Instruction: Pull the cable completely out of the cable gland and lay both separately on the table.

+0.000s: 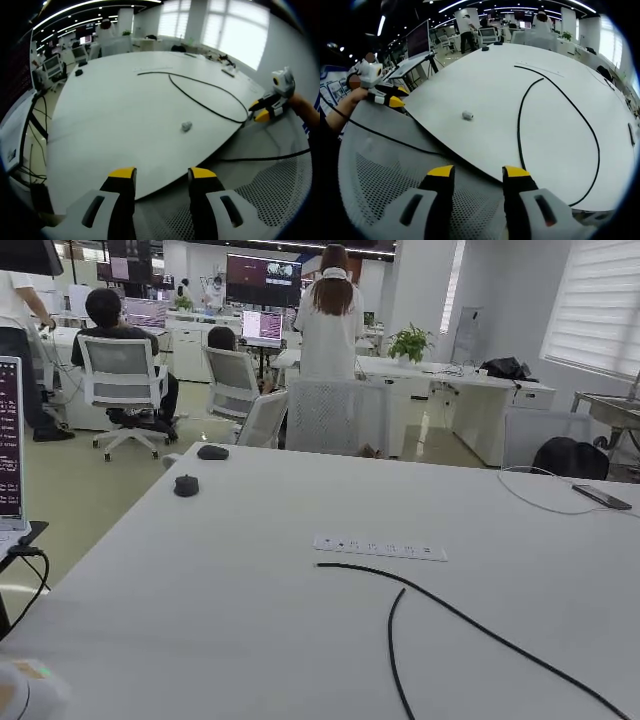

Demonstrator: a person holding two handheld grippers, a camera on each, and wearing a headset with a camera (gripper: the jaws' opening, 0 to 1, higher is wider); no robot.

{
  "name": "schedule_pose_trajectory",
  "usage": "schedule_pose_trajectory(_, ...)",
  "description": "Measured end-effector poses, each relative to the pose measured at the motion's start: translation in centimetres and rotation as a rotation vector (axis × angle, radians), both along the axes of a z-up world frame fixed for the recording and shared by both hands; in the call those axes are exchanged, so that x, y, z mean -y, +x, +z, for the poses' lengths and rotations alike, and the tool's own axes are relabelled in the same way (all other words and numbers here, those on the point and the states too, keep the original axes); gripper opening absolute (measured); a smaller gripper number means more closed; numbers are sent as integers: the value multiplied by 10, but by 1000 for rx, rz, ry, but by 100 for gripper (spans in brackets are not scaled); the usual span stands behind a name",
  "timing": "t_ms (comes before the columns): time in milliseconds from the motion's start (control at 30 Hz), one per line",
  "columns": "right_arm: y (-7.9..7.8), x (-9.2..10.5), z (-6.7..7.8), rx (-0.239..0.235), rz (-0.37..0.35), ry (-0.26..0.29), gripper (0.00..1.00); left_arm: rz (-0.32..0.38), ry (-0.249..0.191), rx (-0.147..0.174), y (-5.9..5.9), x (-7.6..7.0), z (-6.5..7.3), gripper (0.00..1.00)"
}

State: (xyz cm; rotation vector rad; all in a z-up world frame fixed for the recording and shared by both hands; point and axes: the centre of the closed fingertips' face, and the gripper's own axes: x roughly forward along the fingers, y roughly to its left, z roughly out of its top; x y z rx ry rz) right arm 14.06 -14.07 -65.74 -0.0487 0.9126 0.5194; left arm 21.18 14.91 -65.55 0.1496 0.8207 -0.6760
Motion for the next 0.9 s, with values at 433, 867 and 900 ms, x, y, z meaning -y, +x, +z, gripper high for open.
schedule_pose_trajectory(433,0,2,-2,-10,-25,-2,45,8,-18,-24,-6,-1,-2,42)
schedule_pose_trajectory(867,-1,3,-5,-20,-35,-5,47,9,-16,-30,-7,-1,-3,41)
schedule_pose_trajectory(900,-1,3,-5,-18,-35,-6,47,8,-13,-32,-7,-1,-4,41)
